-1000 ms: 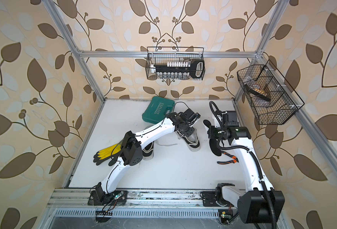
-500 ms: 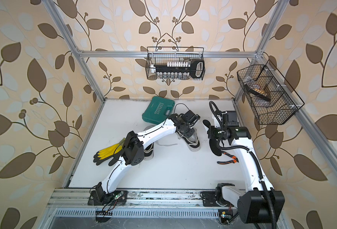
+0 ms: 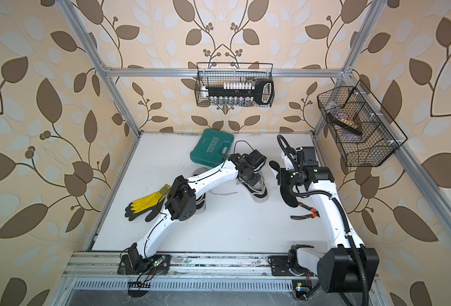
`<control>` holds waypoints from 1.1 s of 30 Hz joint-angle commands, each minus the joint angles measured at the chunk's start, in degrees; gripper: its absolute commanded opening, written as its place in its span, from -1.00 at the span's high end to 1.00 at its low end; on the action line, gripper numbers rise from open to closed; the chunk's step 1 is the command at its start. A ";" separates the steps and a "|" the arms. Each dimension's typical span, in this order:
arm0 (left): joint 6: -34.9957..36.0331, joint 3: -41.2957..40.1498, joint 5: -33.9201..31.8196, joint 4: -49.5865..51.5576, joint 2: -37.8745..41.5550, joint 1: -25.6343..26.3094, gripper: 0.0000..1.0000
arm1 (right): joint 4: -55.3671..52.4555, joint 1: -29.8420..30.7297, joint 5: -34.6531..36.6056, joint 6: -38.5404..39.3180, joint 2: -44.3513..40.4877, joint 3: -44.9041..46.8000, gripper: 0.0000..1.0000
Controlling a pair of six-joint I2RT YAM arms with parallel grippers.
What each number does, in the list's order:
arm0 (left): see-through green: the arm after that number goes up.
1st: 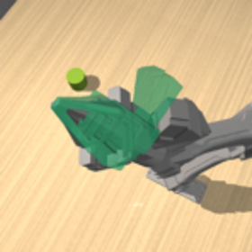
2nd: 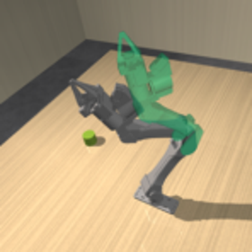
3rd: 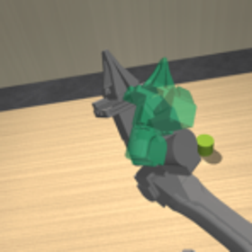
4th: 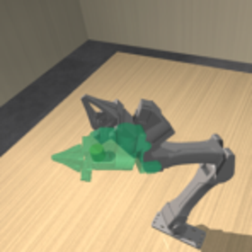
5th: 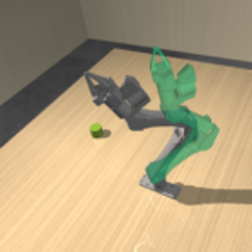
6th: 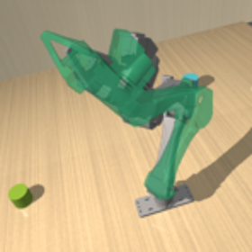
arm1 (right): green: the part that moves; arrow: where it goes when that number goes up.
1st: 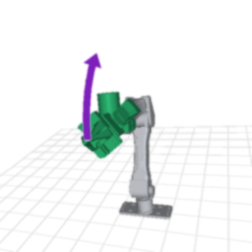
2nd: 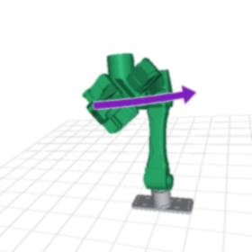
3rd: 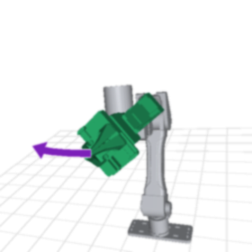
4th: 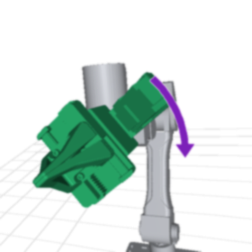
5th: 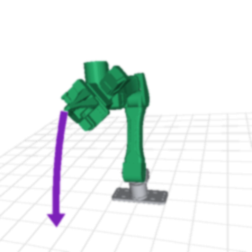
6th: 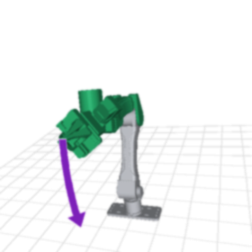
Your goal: Insert the insole into the shoe
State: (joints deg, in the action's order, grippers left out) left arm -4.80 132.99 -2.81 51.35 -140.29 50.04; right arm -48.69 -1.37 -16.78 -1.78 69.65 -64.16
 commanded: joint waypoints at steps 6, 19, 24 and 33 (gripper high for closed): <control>-6.77 -1.06 11.63 1.67 8.53 -3.80 1.00 | -2.64 0.09 1.18 3.67 -0.17 -2.07 0.90; -25.50 -19.47 37.36 -14.74 16.53 -11.39 1.00 | -11.60 7.36 4.29 7.67 4.63 -6.66 0.93; -28.29 -28.59 49.72 -26.25 18.69 -13.52 1.00 | -12.78 8.99 5.13 10.91 5.66 -6.58 0.93; -33.33 -36.16 57.15 -39.50 19.42 -16.03 1.00 | -13.47 16.64 14.03 18.76 7.82 -6.45 0.93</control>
State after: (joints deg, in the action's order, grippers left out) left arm -34.22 98.54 47.79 20.84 -125.49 34.63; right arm -59.79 13.80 -7.29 12.43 76.05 -69.67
